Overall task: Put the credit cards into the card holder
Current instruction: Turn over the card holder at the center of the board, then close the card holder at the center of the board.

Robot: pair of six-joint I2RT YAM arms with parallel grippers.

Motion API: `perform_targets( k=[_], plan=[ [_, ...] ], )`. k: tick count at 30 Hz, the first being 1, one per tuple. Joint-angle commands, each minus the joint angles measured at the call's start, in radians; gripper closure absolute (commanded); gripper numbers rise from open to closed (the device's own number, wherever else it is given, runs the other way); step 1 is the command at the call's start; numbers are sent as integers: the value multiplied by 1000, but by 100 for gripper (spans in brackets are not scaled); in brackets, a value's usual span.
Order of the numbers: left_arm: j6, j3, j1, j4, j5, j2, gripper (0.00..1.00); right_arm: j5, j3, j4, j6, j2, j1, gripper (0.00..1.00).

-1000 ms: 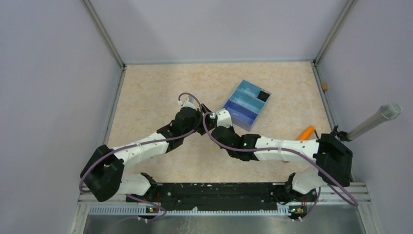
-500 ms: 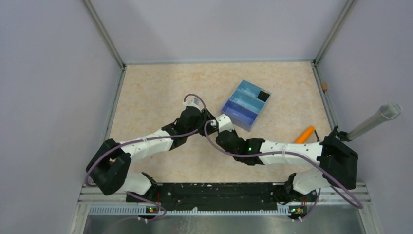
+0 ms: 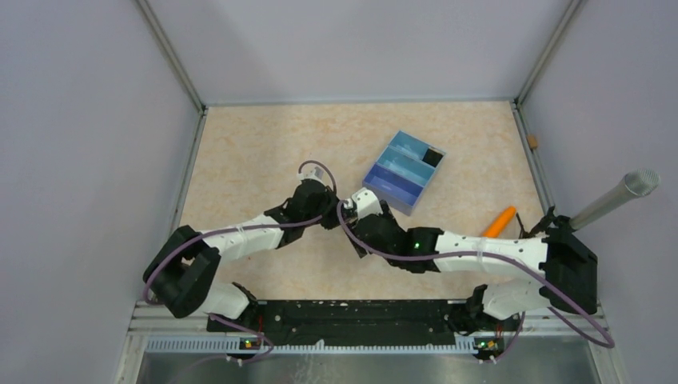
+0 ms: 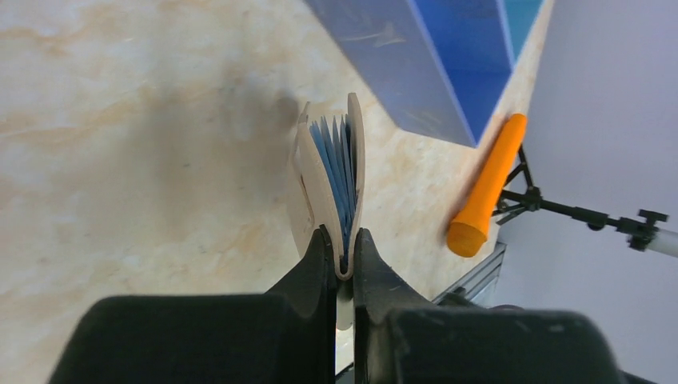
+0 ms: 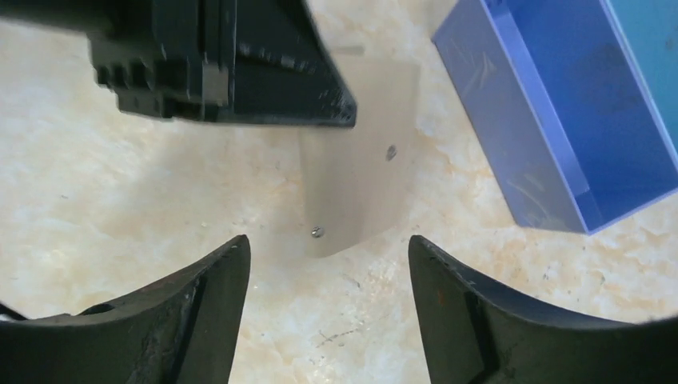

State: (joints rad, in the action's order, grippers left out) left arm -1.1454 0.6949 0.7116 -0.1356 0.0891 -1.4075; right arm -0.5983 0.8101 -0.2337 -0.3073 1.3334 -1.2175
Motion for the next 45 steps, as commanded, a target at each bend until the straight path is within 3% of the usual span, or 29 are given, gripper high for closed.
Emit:
perform_targets(
  k=[1, 6, 8, 11, 15, 19, 25, 35, 45],
  plan=[
    [80, -88, -44, -124, 116, 55, 100, 96, 130, -136, -65, -45, 25, 29],
    [152, -265, -120, -393, 409, 61, 100, 296, 142, -195, -156, -51, 137, 27],
    [191, -284, -144, -381, 500, 53, 100, 348, 119, -175, -188, -64, 163, 27],
    [228, -312, -171, -325, 529, 63, 100, 383, 82, -141, -232, -75, 181, 26],
    [294, -319, -200, -180, 454, 100, 79, 392, 45, -137, -293, -55, 213, 25],
    [376, -287, -202, -7, 315, 138, 48, 470, -19, -97, -325, -35, 286, 29],
    [392, -282, -202, 105, 230, 161, 31, 643, -118, 51, -323, -33, 394, 38],
    [173, -409, -202, -42, 251, 178, 32, 814, -104, 206, -301, 66, 493, 53],
    [221, -360, -188, 163, 131, 184, 37, 821, -59, 227, -266, 175, 493, 67]
  ],
)
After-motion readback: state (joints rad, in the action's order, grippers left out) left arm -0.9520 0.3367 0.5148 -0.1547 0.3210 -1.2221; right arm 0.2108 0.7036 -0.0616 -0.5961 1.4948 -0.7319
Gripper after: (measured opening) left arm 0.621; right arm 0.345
